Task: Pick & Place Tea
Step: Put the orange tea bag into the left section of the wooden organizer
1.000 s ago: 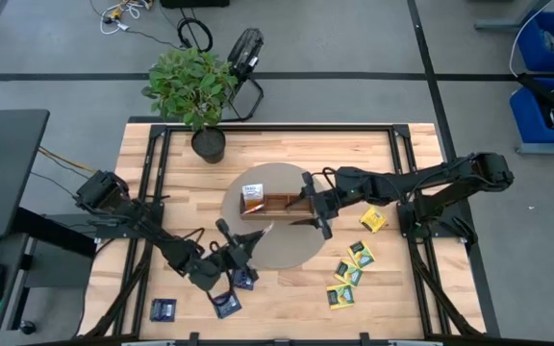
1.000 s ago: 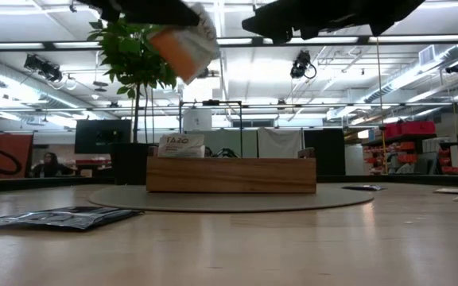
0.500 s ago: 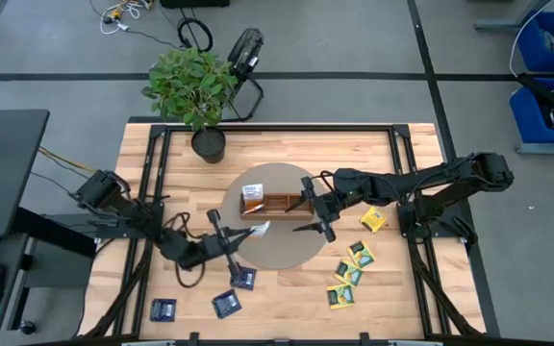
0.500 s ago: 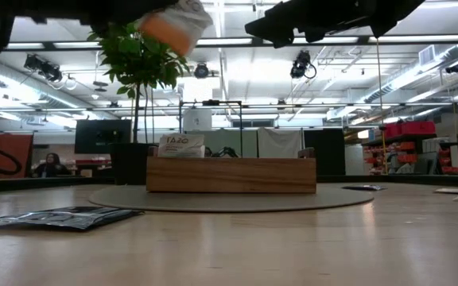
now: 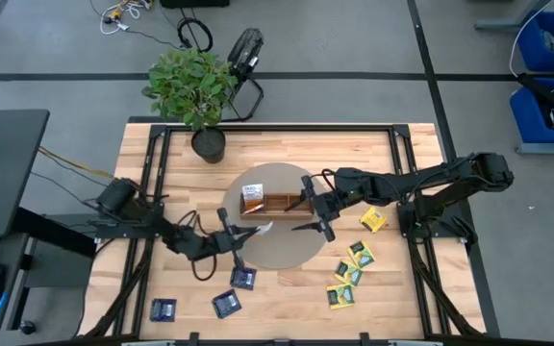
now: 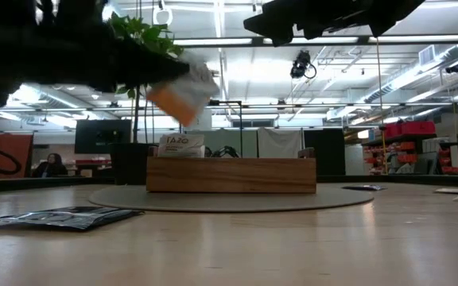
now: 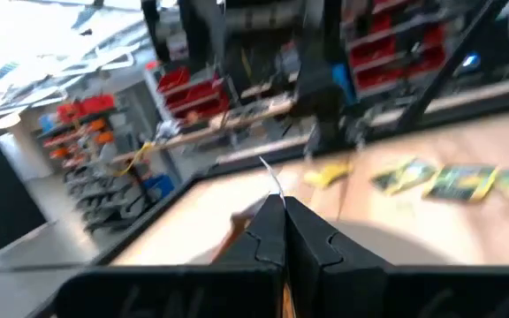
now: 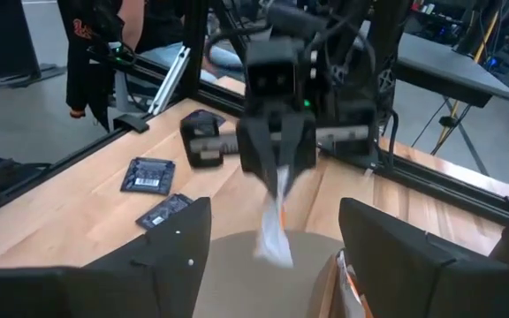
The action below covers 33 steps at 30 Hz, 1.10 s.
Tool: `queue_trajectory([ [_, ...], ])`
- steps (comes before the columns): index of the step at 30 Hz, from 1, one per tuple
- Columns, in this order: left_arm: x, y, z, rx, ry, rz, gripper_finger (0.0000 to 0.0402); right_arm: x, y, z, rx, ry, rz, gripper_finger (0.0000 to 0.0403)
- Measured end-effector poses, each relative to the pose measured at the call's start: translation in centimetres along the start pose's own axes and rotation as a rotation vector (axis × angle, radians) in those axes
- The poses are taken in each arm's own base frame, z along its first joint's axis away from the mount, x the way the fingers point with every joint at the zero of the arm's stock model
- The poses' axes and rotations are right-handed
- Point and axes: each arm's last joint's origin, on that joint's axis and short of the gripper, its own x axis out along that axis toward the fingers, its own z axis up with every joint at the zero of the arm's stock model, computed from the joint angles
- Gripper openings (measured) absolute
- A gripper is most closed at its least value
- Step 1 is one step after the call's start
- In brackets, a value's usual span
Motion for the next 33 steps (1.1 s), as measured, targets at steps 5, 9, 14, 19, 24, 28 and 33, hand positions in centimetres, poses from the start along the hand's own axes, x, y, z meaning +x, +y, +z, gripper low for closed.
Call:
queue_trajectory([
  [5, 0.8, 0.2, -1.8, 0.040, 0.049, 0.031, 0.0002, 0.0, -0.1, 0.2, 0.012, -0.018, -0.007, 0.0258],
  [9, 1.4, 0.8, -2.4, 0.055, 0.068, 0.062, 0.0002, 0.0, -0.1, 0.2, 0.018, -0.022, -0.008, 0.0258],
  [14, 2.2, 1.6, -2.6, 0.095, 0.079, 0.102, 0.0002, 0.0, -0.1, 0.2, 0.024, -0.021, -0.009, 0.0258],
  [19, 2.9, 2.6, -3.1, 0.113, 0.105, 0.156, 0.0002, 0.0, 0.0, 0.2, 0.041, -0.016, -0.007, 0.0258],
  [24, 3.6, 3.6, -3.4, 0.154, 0.128, 0.202, 0.0002, 0.1, 0.4, 0.1, 0.029, -0.001, 0.011, 0.0258],
  [28, 4.1, 4.3, -3.7, 0.160, 0.140, 0.231, 0.0002, 0.2, 0.8, 0.3, 0.023, -0.005, 0.027, 0.0258],
  [33, 4.5, 5.0, -4.0, 0.182, 0.154, 0.258, 0.0002, 0.4, 1.2, 0.3, 0.000, 0.002, 0.018, 0.0258],
])
